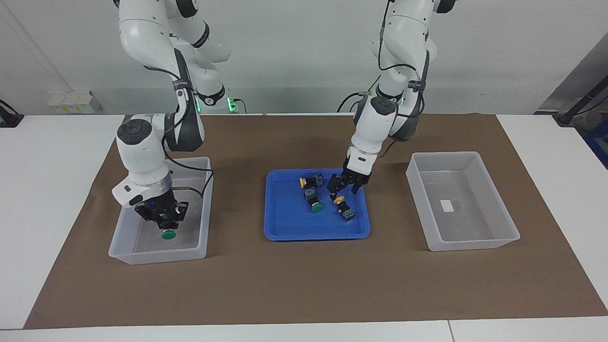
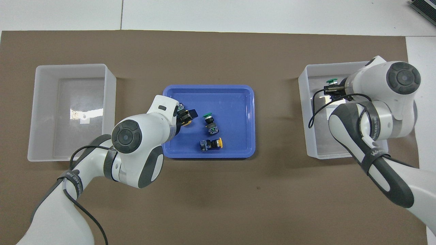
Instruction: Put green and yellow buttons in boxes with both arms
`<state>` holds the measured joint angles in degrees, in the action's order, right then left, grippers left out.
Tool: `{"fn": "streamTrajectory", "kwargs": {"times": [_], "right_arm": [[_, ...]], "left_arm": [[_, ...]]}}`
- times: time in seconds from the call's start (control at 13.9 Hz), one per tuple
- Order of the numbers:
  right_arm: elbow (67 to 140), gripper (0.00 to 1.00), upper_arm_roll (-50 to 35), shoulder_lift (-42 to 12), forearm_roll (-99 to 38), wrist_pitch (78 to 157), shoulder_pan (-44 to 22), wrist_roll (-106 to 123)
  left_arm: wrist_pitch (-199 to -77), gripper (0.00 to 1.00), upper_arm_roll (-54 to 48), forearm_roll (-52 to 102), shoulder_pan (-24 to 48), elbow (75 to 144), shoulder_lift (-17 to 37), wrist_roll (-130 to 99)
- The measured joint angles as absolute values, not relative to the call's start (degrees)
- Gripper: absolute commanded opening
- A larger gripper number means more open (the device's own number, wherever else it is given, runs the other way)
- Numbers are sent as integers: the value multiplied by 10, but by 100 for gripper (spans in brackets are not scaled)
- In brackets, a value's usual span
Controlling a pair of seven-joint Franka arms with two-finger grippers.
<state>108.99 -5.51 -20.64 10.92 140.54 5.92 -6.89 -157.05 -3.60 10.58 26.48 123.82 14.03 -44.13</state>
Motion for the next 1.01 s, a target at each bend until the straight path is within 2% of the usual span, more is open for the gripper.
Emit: {"fn": "streamTrajectory", "kwargs": {"times": [0.22,0.29,0.36,0.43,0.5,0.72,0.79,1.01], "right_arm": [[1103,0,-55,-220,109,1426,70,-69],[1103,5,-55,-221,109,1428,72,-69],[1104,28,-55,-222,109,1430,72,-69],[1104,70,-55,-223,109,1432,72,-69],[1104,98,-55,-224,109,1437,72,-69],[1102,100,-55,-224,108,1444,72,-69],[1100,100,-56,-224,108,1444,72,-69],[1094,100,-59,-210,108,1438,70,-70]], "left_arm": [[-1592,68,-36,106,265,1237,157,-457],[-1599,64,-36,106,265,1236,160,-460],[-1604,56,-36,106,265,1236,162,-462],[-1607,49,-36,106,265,1235,164,-463],[-1611,41,-36,106,265,1234,167,-463],[-1617,8,-36,106,265,1233,171,-464],[-1617,0,-36,106,265,1233,171,-464],[-1615,0,-36,106,265,1232,171,-464]]}}
